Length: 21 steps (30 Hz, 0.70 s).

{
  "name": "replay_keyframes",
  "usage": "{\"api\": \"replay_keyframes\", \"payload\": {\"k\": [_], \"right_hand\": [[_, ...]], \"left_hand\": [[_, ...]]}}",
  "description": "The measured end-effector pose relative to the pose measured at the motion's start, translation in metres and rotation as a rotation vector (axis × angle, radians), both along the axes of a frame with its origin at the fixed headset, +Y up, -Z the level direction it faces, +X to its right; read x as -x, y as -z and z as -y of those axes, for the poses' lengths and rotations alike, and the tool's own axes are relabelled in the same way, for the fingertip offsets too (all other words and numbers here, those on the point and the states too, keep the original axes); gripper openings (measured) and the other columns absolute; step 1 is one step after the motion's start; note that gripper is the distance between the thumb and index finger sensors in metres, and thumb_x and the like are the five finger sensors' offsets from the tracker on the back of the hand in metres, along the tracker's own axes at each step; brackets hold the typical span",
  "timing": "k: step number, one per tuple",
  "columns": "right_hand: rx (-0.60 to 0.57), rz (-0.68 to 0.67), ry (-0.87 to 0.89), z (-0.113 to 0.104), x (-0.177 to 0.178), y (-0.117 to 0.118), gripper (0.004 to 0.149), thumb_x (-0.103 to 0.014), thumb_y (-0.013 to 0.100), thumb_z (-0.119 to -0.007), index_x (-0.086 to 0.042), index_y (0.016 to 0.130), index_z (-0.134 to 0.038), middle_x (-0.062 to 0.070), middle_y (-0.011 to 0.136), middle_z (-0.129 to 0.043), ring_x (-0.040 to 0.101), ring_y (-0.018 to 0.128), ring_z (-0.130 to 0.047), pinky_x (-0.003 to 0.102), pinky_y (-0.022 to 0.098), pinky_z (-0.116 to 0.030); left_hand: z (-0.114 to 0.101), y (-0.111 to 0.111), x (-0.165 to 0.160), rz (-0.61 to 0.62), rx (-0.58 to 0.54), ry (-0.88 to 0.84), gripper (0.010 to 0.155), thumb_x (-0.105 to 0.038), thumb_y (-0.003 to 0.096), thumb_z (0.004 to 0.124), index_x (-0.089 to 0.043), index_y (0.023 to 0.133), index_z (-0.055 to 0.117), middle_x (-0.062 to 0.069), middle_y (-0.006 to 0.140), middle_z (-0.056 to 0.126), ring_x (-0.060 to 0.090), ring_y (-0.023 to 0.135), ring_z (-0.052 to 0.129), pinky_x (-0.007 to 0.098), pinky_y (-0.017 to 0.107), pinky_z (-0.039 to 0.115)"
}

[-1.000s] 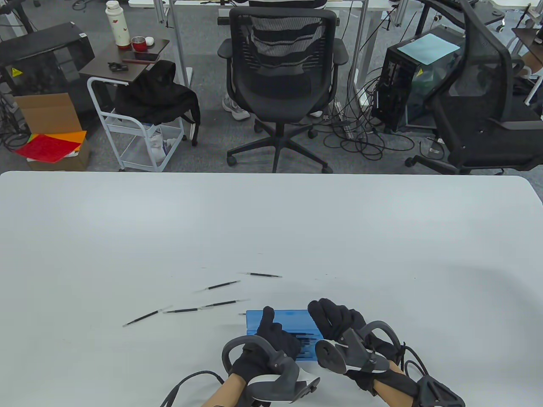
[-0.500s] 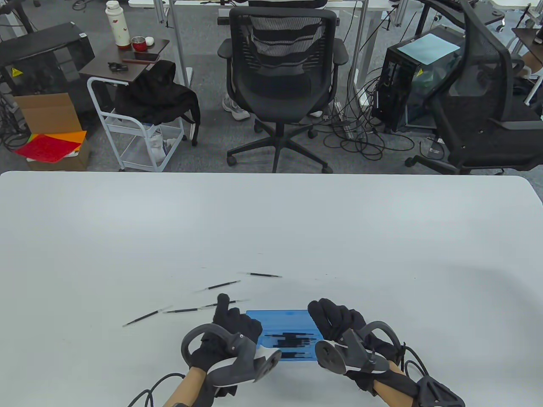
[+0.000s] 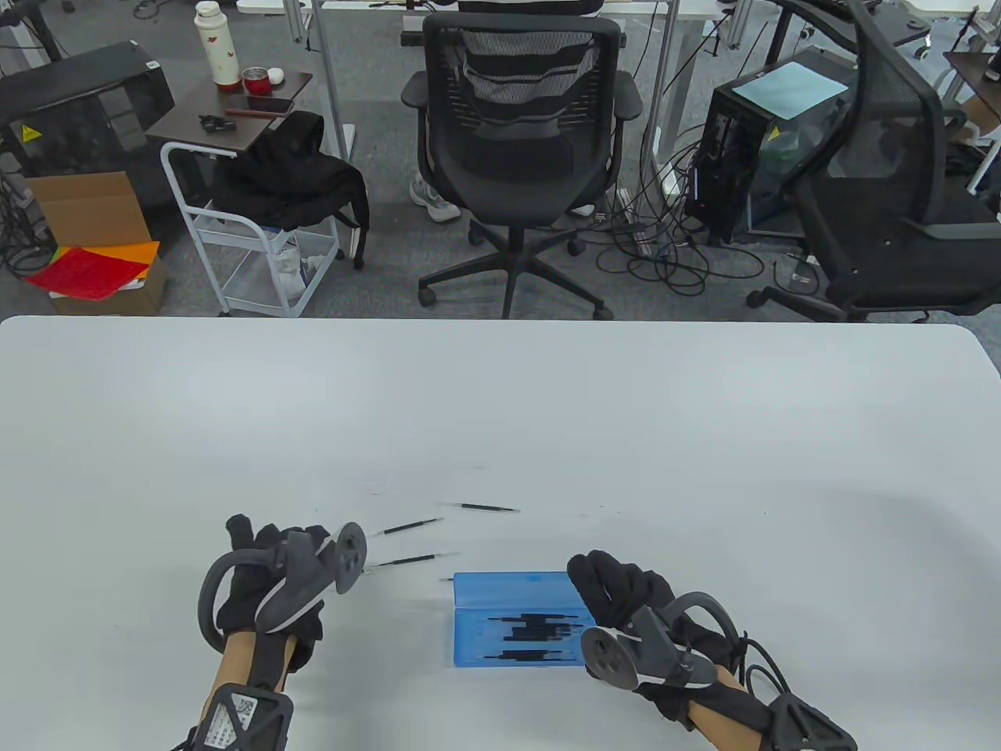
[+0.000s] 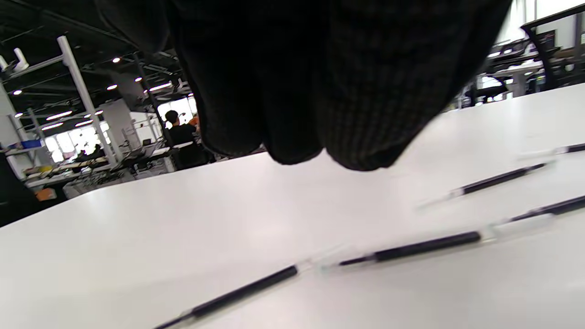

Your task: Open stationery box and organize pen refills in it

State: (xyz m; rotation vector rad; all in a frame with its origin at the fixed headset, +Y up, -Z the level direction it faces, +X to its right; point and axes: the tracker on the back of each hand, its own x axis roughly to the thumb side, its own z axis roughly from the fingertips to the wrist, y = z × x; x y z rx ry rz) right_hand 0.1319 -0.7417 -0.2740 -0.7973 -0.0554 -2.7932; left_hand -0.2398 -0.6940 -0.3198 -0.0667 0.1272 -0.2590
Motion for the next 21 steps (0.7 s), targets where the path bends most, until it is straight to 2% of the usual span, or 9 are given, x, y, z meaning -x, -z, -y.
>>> {"api": "replay_keyframes", "payload": {"k": [7, 21], "right_hand": [[0.002, 0.0, 0.002, 0.0, 0.0, 0.0, 0.12, -0.059, 0.035, -0.082, -0.011, 0.112, -0.003, 0.024, 0.121, -0.026, 0.044, 0.103, -0.065, 0.059, 0.076, -0.061], [0.003, -0.001, 0.002, 0.001, 0.0, 0.001, 0.12, -0.059, 0.035, -0.082, -0.011, 0.112, -0.003, 0.024, 0.121, -0.026, 0.044, 0.103, -0.065, 0.059, 0.076, -0.061]], "left_hand": [[0.027, 0.008, 0.034, -0.136, 0.075, -0.013, 0.058, -0.035, 0.0421, 0.095, -0.024, 0.096, 0.079, -0.003, 0.092, 0.094, 0.026, 0.09, 0.095, 0.068, 0.08, 0.049], [0.049, 0.018, 0.043, -0.161, 0.109, 0.005, 0.053, -0.031, 0.0421, 0.097, -0.028, 0.093, 0.081, -0.007, 0.091, 0.095, 0.024, 0.09, 0.095, 0.066, 0.081, 0.05]]}}
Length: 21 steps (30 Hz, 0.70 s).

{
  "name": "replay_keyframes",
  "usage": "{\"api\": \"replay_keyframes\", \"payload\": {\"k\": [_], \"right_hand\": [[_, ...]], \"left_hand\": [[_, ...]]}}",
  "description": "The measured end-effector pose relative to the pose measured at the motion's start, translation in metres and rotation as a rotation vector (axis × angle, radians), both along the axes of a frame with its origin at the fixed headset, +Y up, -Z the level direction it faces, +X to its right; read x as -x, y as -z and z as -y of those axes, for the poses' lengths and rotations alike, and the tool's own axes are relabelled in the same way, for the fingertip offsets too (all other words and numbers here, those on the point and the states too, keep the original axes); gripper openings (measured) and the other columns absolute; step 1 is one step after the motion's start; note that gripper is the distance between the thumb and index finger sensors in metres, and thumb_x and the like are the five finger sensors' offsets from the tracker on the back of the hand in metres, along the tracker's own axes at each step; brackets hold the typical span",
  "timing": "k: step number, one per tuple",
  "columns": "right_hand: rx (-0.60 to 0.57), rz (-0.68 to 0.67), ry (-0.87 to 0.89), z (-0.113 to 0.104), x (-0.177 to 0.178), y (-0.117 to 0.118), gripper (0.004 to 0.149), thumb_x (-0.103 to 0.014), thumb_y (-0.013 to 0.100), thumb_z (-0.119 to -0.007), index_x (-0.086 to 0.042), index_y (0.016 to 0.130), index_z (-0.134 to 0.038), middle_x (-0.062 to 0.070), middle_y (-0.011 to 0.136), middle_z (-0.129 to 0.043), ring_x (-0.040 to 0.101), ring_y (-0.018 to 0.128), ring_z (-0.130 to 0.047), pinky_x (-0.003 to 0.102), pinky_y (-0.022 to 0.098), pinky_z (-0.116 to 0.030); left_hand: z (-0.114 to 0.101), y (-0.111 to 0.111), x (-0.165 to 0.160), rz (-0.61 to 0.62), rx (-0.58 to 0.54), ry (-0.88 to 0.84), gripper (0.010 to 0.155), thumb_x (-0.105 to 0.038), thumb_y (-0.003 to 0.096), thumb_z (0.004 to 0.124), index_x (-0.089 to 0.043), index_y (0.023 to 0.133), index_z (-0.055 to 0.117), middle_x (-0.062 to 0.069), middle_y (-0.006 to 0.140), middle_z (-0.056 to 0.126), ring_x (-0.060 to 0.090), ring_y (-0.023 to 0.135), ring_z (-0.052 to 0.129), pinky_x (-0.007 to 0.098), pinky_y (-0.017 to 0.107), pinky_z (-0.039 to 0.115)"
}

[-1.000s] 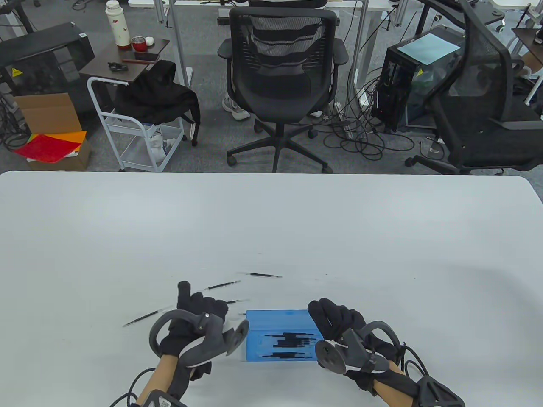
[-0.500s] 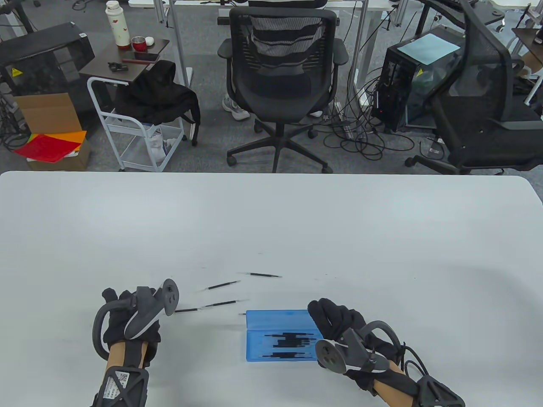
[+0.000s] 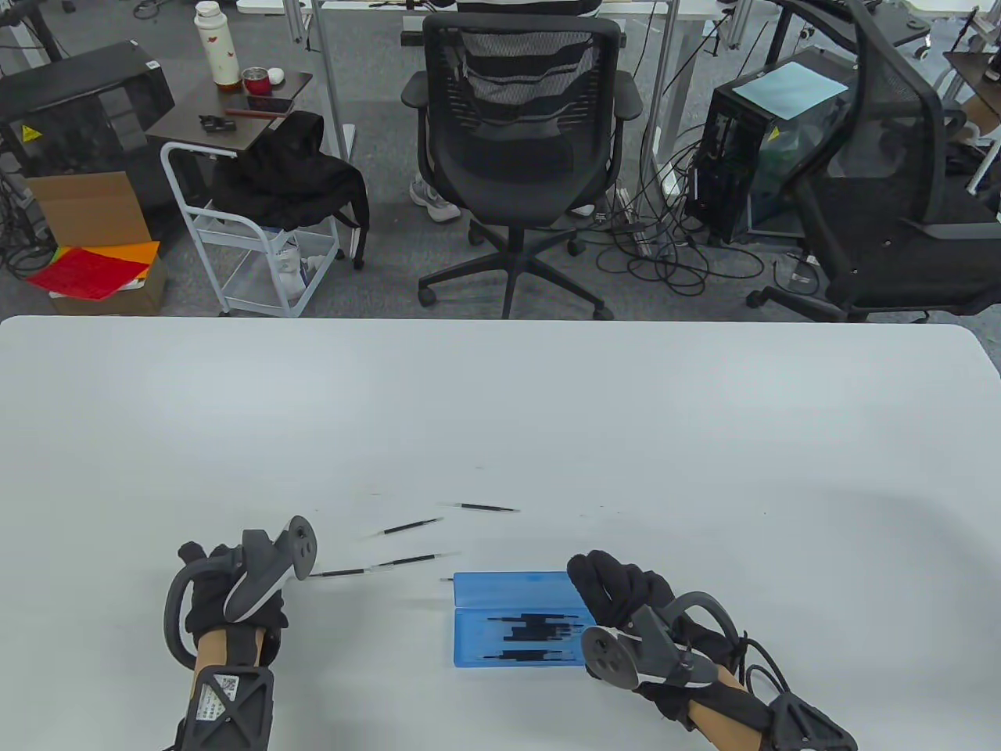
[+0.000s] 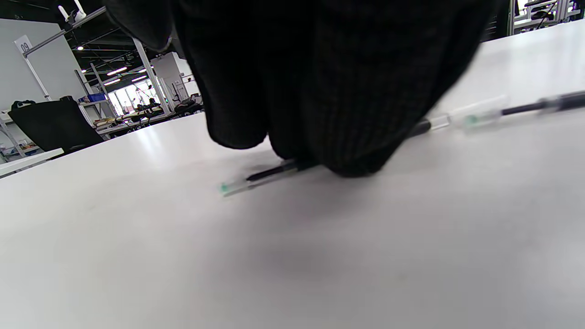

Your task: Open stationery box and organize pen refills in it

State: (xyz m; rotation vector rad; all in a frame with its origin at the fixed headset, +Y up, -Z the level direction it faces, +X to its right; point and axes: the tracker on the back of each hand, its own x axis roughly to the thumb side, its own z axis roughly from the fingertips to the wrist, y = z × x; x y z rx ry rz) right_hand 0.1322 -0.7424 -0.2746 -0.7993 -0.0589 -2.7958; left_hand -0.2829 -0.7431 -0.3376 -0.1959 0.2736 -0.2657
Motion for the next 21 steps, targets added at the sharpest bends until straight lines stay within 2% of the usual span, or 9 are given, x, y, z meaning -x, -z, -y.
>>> {"api": "replay_keyframes", "payload": {"k": [13, 21], "right_hand": [[0.0, 0.001, -0.001, 0.0001, 0.0001, 0.0001, 0.12, -0.059, 0.035, -0.082, -0.011, 0.112, -0.003, 0.024, 0.121, -0.026, 0.044, 0.102, -0.066, 0.059, 0.076, -0.062], [-0.001, 0.001, -0.002, 0.0002, 0.0001, 0.0, 0.12, -0.059, 0.035, -0.082, -0.011, 0.112, -0.003, 0.024, 0.121, -0.026, 0.044, 0.103, -0.066, 0.059, 0.076, -0.062]], "left_hand": [[0.0011, 0.0035, -0.0013, -0.006, 0.015, 0.0, 0.048, -0.029, 0.0426, 0.096, -0.029, 0.089, 0.084, -0.008, 0.087, 0.097, 0.022, 0.089, 0.096, 0.066, 0.081, 0.051], [0.0022, 0.0034, -0.0021, 0.014, 0.024, 0.002, 0.05, -0.028, 0.0431, 0.094, -0.023, 0.091, 0.082, -0.006, 0.085, 0.097, 0.024, 0.089, 0.096, 0.069, 0.081, 0.048]]}}
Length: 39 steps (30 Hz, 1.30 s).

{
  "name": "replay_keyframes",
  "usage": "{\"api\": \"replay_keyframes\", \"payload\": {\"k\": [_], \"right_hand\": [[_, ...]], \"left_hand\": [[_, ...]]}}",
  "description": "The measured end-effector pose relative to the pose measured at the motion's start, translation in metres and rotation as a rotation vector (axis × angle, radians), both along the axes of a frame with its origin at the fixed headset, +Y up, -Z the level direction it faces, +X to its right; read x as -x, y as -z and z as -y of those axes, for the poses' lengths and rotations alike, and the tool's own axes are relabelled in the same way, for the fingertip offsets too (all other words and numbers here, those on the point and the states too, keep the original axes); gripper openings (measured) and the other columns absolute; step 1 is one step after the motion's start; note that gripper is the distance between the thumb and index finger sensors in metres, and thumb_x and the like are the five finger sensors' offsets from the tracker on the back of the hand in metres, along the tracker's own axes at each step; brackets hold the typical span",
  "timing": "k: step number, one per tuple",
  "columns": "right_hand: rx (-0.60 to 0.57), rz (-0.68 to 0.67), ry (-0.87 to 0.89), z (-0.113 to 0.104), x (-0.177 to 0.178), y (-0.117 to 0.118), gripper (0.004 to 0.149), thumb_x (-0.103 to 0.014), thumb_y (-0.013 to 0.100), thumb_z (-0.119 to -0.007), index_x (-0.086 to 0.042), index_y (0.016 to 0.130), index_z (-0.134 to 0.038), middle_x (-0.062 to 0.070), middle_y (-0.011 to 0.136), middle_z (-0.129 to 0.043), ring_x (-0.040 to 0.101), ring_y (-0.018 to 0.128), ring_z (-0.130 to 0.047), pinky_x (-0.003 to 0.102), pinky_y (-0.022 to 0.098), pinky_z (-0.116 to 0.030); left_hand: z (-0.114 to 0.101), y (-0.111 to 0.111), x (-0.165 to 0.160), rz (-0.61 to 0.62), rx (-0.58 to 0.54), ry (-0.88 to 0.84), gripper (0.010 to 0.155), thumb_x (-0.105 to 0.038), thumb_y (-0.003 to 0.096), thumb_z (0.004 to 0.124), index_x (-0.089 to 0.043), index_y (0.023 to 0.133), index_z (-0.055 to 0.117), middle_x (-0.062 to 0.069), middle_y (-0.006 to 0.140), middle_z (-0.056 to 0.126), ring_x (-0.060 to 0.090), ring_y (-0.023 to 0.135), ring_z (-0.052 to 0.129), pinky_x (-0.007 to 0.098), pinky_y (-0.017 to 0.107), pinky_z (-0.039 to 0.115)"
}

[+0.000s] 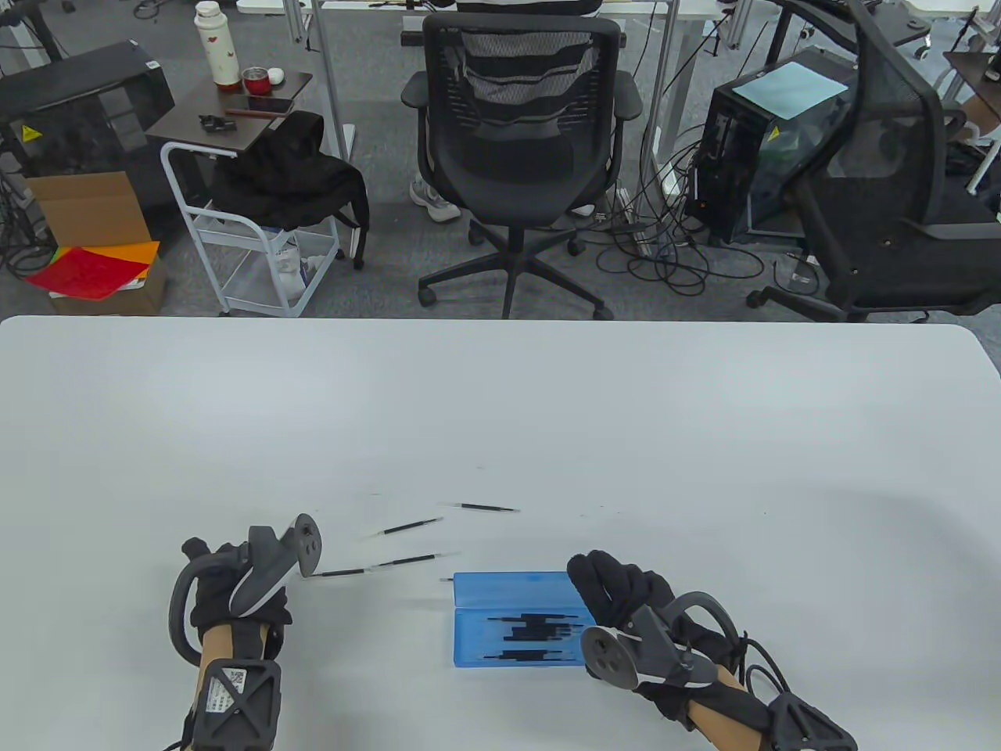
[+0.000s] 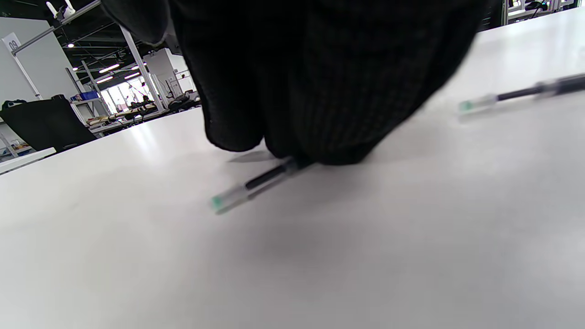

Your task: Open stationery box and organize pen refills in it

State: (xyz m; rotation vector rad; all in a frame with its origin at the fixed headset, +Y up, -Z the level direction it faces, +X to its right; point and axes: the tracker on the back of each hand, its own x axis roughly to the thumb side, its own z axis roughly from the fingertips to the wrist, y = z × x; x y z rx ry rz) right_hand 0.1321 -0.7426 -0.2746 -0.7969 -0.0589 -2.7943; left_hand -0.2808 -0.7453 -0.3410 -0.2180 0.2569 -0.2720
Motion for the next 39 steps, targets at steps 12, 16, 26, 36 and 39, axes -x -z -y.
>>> {"api": "replay_keyframes", "payload": {"k": [12, 16, 26, 36, 39], "right_hand": [[0.0, 0.0, 0.0, 0.0, 0.0, 0.0, 0.12, -0.059, 0.035, -0.082, -0.012, 0.112, -0.003, 0.024, 0.121, -0.026, 0.044, 0.102, -0.066, 0.059, 0.076, -0.061], [0.0, 0.0, 0.0, 0.0, 0.0, 0.0, 0.12, -0.059, 0.035, -0.082, -0.012, 0.112, -0.003, 0.024, 0.121, -0.026, 0.044, 0.103, -0.065, 0.059, 0.076, -0.061], [0.003, 0.002, 0.0, 0.0, 0.0, 0.0, 0.12, -0.059, 0.035, -0.082, -0.011, 0.112, -0.003, 0.024, 0.121, -0.026, 0.044, 0.102, -0.065, 0.059, 0.076, -0.061], [0.002, 0.002, -0.001, 0.0, 0.0, 0.0, 0.12, -0.059, 0.035, -0.082, -0.012, 0.112, -0.003, 0.024, 0.121, -0.026, 0.044, 0.102, -0.066, 0.059, 0.076, -0.061], [0.002, 0.002, -0.001, 0.0, 0.0, 0.0, 0.12, -0.059, 0.035, -0.082, -0.011, 0.112, -0.003, 0.024, 0.121, -0.026, 0.044, 0.102, -0.066, 0.059, 0.076, -0.061]], "left_hand": [[-0.004, -0.005, 0.004, 0.01, -0.032, -0.046, 0.055, -0.029, 0.042, 0.094, -0.015, 0.093, 0.079, -0.001, 0.084, 0.098, 0.028, 0.085, 0.099, 0.071, 0.079, 0.048], [-0.019, -0.011, -0.003, 0.055, -0.068, -0.056, 0.055, -0.029, 0.042, 0.094, -0.016, 0.093, 0.079, -0.001, 0.083, 0.098, 0.028, 0.085, 0.099, 0.071, 0.079, 0.048], [-0.072, -0.044, -0.08, 0.41, -0.232, 0.0, 0.056, -0.03, 0.0407, 0.095, -0.016, 0.092, 0.08, -0.001, 0.082, 0.1, 0.028, 0.082, 0.101, 0.072, 0.077, 0.05], [-0.081, -0.1, -0.183, 0.805, -0.31, 0.141, 0.056, -0.031, 0.0403, 0.095, -0.016, 0.092, 0.08, -0.003, 0.081, 0.1, 0.026, 0.082, 0.103, 0.071, 0.077, 0.052], [-0.075, -0.11, -0.21, 0.888, -0.304, 0.172, 0.056, -0.031, 0.0402, 0.095, -0.016, 0.092, 0.081, -0.003, 0.081, 0.101, 0.026, 0.081, 0.103, 0.071, 0.076, 0.053]]}}
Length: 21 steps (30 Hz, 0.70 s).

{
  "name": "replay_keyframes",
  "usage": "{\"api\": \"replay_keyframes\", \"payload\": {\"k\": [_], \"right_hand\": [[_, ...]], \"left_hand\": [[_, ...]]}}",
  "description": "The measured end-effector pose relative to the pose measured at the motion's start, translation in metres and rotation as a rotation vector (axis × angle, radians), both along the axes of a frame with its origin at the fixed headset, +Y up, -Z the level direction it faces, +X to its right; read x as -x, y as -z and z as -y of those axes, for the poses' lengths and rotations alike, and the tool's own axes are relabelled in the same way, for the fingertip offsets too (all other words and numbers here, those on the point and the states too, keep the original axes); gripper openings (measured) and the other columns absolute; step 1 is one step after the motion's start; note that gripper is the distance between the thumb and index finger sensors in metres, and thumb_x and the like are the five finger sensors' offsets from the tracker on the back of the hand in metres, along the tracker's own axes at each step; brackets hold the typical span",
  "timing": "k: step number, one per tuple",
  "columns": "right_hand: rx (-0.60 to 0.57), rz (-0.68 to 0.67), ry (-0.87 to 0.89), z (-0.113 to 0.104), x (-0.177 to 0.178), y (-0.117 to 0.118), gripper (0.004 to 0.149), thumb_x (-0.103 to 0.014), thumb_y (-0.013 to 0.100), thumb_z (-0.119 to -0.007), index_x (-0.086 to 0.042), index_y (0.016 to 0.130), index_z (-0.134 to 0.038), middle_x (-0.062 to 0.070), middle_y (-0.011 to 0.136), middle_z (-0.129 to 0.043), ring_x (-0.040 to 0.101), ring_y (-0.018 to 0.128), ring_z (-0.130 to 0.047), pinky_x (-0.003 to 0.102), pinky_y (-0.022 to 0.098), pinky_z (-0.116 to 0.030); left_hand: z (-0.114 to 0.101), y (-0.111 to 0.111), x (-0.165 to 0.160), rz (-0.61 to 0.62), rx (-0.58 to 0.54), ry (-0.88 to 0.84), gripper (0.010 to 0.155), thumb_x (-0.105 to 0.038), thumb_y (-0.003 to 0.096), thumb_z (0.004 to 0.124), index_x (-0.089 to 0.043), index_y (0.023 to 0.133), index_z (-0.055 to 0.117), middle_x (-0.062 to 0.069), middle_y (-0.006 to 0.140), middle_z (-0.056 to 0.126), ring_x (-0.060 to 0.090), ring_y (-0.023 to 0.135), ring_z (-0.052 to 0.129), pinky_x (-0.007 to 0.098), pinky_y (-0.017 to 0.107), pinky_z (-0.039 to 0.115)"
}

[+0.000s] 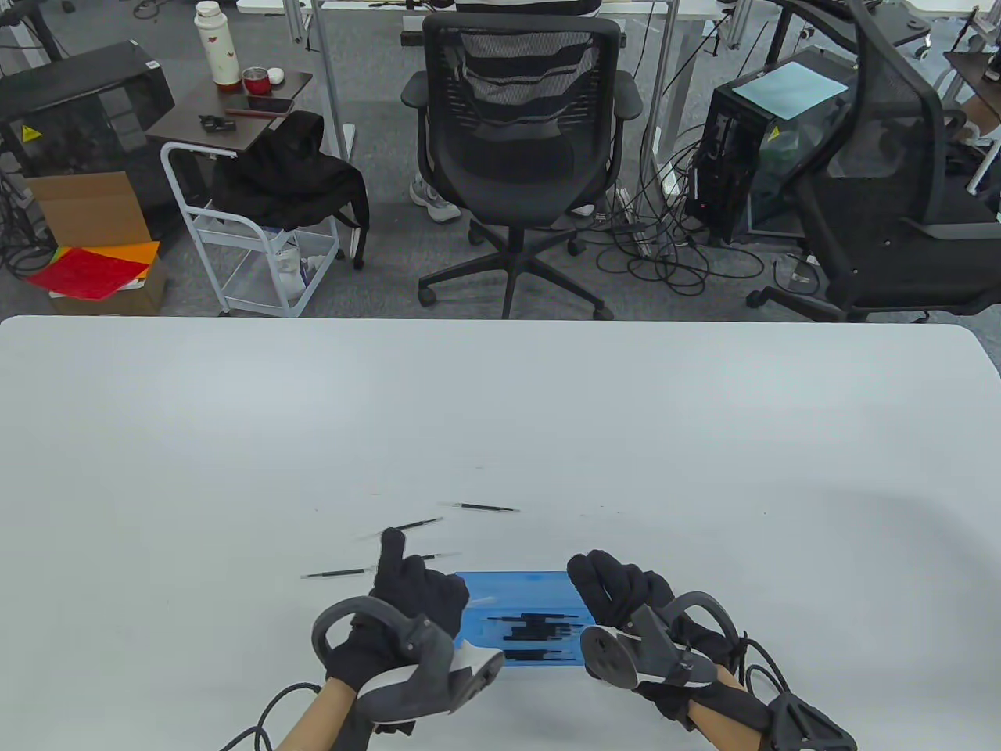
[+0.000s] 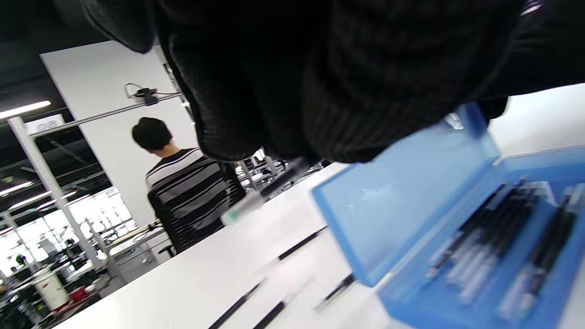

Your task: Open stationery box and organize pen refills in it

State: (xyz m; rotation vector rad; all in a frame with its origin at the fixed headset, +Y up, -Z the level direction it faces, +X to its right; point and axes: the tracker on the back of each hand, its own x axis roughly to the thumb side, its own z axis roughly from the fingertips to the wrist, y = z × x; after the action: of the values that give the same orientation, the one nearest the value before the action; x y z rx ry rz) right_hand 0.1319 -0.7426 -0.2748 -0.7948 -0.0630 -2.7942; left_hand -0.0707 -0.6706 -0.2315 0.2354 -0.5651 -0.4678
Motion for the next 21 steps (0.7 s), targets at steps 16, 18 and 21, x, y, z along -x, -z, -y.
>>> {"api": "replay_keyframes", "payload": {"k": [16, 18, 21], "right_hand": [[0.0, 0.0, 0.0, 0.0, 0.0, 0.0, 0.12, -0.059, 0.035, -0.082, -0.011, 0.112, -0.003, 0.024, 0.121, -0.026, 0.044, 0.102, -0.066, 0.059, 0.076, -0.061], [0.0, 0.0, 0.0, 0.0, 0.0, 0.0, 0.12, -0.059, 0.035, -0.082, -0.011, 0.112, -0.003, 0.024, 0.121, -0.025, 0.044, 0.103, -0.066, 0.059, 0.076, -0.061], [0.0, 0.0, 0.0, 0.0, 0.0, 0.0, 0.12, -0.059, 0.035, -0.082, -0.012, 0.112, -0.003, 0.024, 0.121, -0.026, 0.044, 0.103, -0.065, 0.059, 0.076, -0.061]], "left_hand": [[0.052, -0.002, -0.075, 0.158, 0.079, 0.092, 0.055, -0.032, 0.0405, 0.094, -0.017, 0.092, 0.08, -0.004, 0.081, 0.1, 0.026, 0.081, 0.103, 0.07, 0.076, 0.053], [0.056, -0.002, -0.078, 0.157, 0.086, 0.098, 0.056, -0.032, 0.0407, 0.094, -0.017, 0.092, 0.08, -0.003, 0.081, 0.1, 0.025, 0.081, 0.103, 0.07, 0.076, 0.053], [0.061, 0.0, -0.08, 0.155, 0.098, 0.11, 0.056, -0.032, 0.0409, 0.094, -0.017, 0.093, 0.08, -0.004, 0.081, 0.1, 0.025, 0.082, 0.102, 0.07, 0.076, 0.053]]}}
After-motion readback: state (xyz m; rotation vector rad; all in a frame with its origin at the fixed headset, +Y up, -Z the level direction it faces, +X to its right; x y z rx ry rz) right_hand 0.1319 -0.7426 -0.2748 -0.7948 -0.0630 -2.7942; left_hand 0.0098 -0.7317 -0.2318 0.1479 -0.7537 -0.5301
